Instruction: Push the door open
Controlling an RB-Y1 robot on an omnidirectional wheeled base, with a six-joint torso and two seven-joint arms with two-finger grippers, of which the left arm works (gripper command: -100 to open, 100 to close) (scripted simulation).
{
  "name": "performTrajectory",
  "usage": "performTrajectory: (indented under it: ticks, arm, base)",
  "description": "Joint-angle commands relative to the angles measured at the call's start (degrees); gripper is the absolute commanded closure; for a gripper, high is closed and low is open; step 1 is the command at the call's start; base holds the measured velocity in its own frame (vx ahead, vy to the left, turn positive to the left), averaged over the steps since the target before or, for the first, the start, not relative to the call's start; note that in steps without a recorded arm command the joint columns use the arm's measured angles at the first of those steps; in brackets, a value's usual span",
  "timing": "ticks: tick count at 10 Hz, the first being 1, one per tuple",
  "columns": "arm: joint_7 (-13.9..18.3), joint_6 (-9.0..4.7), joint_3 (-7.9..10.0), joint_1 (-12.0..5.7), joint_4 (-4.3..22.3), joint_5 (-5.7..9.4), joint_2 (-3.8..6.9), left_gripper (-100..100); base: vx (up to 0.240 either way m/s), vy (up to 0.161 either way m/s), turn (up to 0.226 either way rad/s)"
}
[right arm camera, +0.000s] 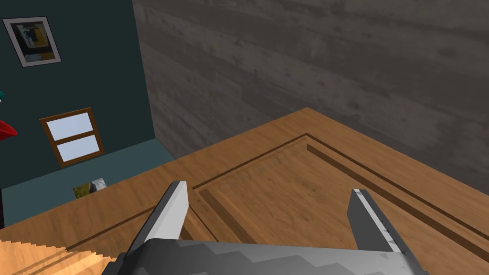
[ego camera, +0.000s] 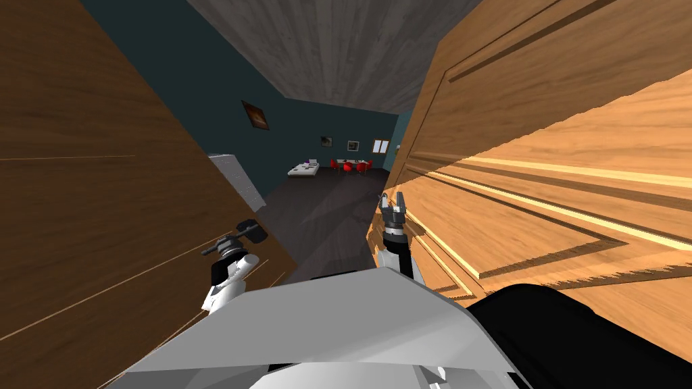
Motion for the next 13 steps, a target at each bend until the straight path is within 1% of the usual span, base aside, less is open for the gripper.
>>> performTrajectory:
  ticks: [1,6,7,9,11,12,13]
  arm:
    - [-0.8,-1.29,1.38,0.79,0.36,1.86,1.05,100]
    - [-4.35,-1.24,5.77,3.19,-1.34,6.92,1.76,100]
    - [-5.21,-1.23,6.84,3.78,-1.75,8.15,1.93,100]
    - [-6.42,-1.21,8.34,4.6,-2.33,9.87,2.16,100]
    - [-7.37,-1.2,9.51,5.24,-2.78,11.23,2.33,100]
    - [-6.89,-1.56,9.33,5.34,-2.15,10.82,2.52,100]
    - [-7.59,-1.54,10.74,5.58,-2.4,11.41,2.55,100]
  base:
    - [0.198,0.045,-0.051]
    - [0.205,0.038,-0.034]
    - [0.211,0.015,-0.044]
    - [0.179,0.033,-0.028]
    - [0.172,0.003,-0.011]
    - [0.062,0.012,0.044]
    - [0.121,0.069,0.048]
